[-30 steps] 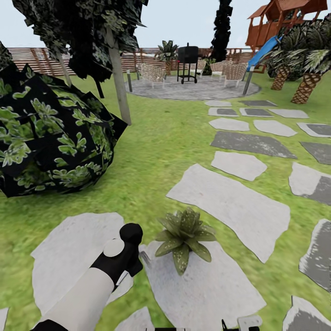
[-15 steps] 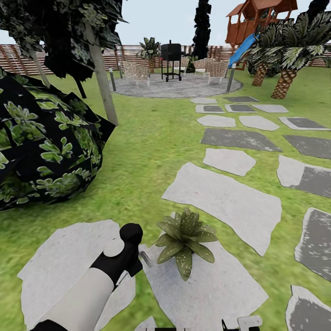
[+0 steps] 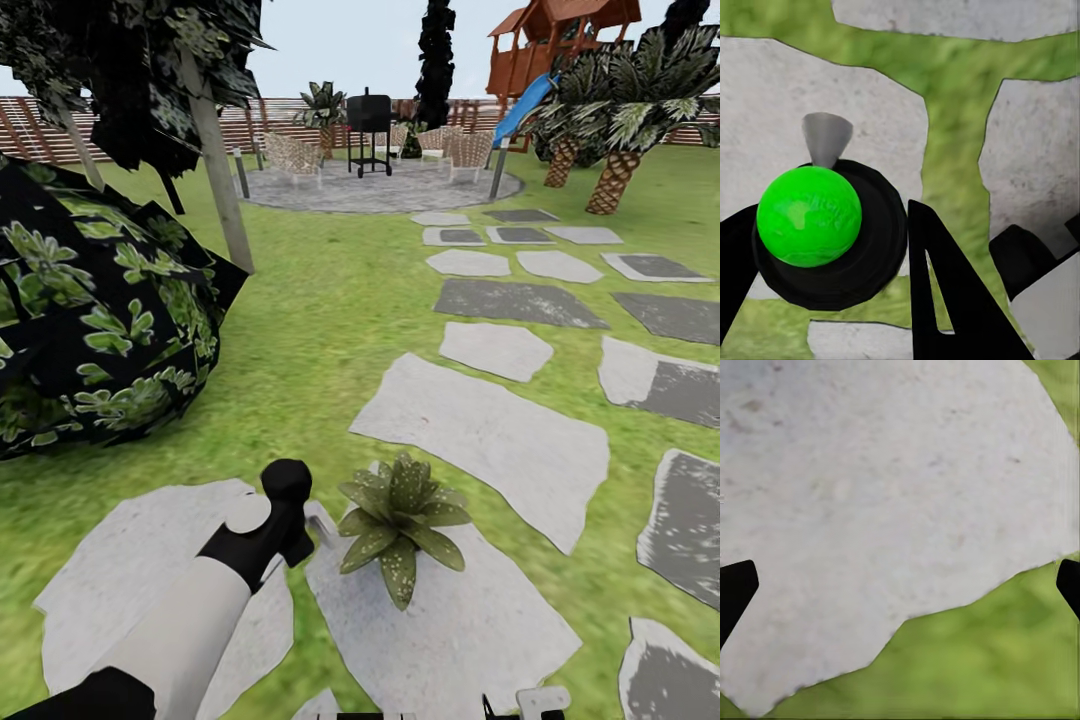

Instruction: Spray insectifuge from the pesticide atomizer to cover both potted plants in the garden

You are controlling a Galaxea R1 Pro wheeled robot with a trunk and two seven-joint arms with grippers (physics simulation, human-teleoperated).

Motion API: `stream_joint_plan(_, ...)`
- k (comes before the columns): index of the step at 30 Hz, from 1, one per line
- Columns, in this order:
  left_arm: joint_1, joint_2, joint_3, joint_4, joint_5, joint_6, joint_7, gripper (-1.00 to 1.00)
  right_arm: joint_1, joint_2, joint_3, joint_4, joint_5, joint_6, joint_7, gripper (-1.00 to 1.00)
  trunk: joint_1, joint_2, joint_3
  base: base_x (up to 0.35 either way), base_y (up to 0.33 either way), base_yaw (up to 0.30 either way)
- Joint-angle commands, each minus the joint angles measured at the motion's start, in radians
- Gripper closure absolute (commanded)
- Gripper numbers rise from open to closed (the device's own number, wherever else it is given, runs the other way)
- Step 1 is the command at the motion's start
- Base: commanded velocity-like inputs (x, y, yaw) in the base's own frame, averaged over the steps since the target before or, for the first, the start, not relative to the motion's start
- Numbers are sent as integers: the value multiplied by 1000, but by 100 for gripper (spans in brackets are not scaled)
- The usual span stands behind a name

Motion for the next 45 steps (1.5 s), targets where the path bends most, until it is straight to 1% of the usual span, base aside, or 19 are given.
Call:
stream_joint_plan(1, 1, 0, -1, 0, -10, 10, -11, 100, -1, 0, 8, 1, 4, -1, -10, -100, 0, 0, -1, 0, 90, -245)
stream_joint_plan(7, 2, 0, -1, 3, -6, 10, -11, 100, -1, 0, 8, 1, 4, -1, -10, -100, 0, 0, -1, 22, 264, -290)
stream_joint_plan(13, 2, 0, -1, 4, -5, 12, -11, 100, -1, 0, 8, 1, 4, -1, -10, -100, 0, 0, -1, 163, 292, -294)
stream_joint_plan(17, 3, -2, -2, 5, -2, 12, -11, 100, -1, 0, 8, 1, 4, -1, -10, -100, 0, 0, -1, 295, 117, -275)
stream_joint_plan(20, 2, 1, -4, 7, -2, 9, -15, 100, -1, 0, 8, 1, 4, -1, -10, -100, 0, 0, -1, 114, 12, -132)
stream_joint_plan(21, -11, -2, -11, 9, -12, -1, -120, 100, -1, 0, 8, 1, 4, -1, -10, -100, 0, 0, -1, 4, 0, -5)
stream_joint_plan(22, -12, -2, -25, 8, -23, -15, -166, 100, -1, 0, 8, 1, 4, -1, -10, -100, 0, 0, -1, 2, 0, -2)
stream_joint_plan(23, -12, -1, -43, 6, -35, -20, -181, 100, -1, 0, 8, 1, 4, -1, -10, -100, 0, 0, -1, 1, 0, -1)
stream_joint_plan(25, 1, 2, -76, 8, -58, -26, -181, 100, -1, 1, 8, 2, 4, -1, -9, -100, 0, 0, -1, 0, 0, 0)
stream_joint_plan(26, 2, 2, -78, 10, -59, -26, -181, 100, -1, 1, 8, 2, 4, -1, -10, -100, 0, 0, -1, 0, 0, 0)
stream_joint_plan(28, 3, 2, -77, 10, -60, -25, -181, 100, -1, 0, 8, 3, 4, -1, -10, -100, 0, 0, -1, 0, 0, 0)
stream_joint_plan(33, -16, -4, -74, -3, -58, -17, -181, 100, -1, 0, 8, 3, 4, -1, -10, -100, 0, 0, -1, 0, 0, 0)
stream_joint_plan(37, -33, -1, -73, -3, -58, -18, -181, 100, -1, 0, 8, 3, 4, -1, -10, -100, 0, 0, -1, 0, 0, 0)
stream_joint_plan(42, -25, 6, -75, 9, -58, -22, -181, 100, -1, 0, 8, 3, 4, -1, -10, -100, 0, 0, -1, 0, 0, 0)
stream_joint_plan(45, -18, 18, -69, 11, -57, -23, -181, 100, -1, 0, 8, 1, 4, -1, -10, -100, 0, 0, -1, 0, 0, 0)
